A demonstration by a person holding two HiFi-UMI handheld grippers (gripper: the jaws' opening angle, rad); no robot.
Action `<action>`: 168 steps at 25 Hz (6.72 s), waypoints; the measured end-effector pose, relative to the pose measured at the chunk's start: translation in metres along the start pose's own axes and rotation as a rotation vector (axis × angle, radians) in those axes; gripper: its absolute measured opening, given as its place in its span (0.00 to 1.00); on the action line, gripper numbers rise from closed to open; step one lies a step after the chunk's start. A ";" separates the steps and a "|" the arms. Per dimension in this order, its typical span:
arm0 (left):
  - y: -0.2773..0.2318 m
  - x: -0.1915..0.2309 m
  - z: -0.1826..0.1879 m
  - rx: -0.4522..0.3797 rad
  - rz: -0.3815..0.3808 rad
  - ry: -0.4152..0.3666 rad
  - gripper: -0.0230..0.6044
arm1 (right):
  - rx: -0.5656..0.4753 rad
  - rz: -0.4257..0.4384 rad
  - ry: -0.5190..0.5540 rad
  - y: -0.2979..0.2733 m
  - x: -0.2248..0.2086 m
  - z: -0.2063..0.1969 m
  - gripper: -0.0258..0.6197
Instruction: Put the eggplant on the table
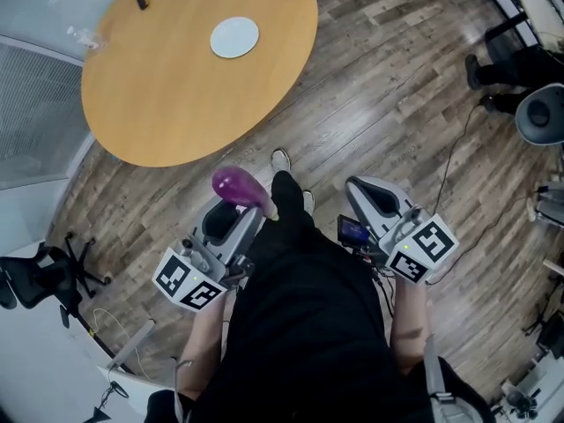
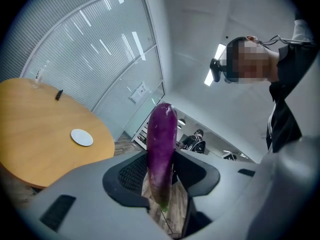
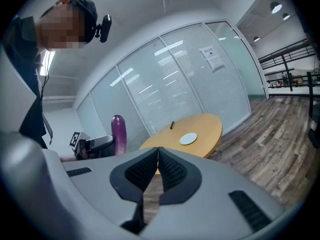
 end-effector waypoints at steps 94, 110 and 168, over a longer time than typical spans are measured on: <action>-0.323 0.284 0.078 0.607 0.773 -0.319 0.32 | 0.451 0.528 0.215 -0.330 -0.232 0.326 0.07; -0.345 0.341 0.035 0.874 0.661 -0.425 0.32 | 0.409 0.381 0.189 -0.308 -0.230 0.317 0.07; -0.366 0.396 -0.022 1.258 0.590 -0.552 0.39 | 0.380 0.252 0.134 -0.295 -0.236 0.301 0.07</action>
Point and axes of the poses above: the fingertips, and each gripper's own axes: y backward along the fingers, x to its left, z out of its top, the point moved 10 cm from there along y, backward along the fingers, and after that the axes turned 9 degrees about -y, right-handed, at the moved point
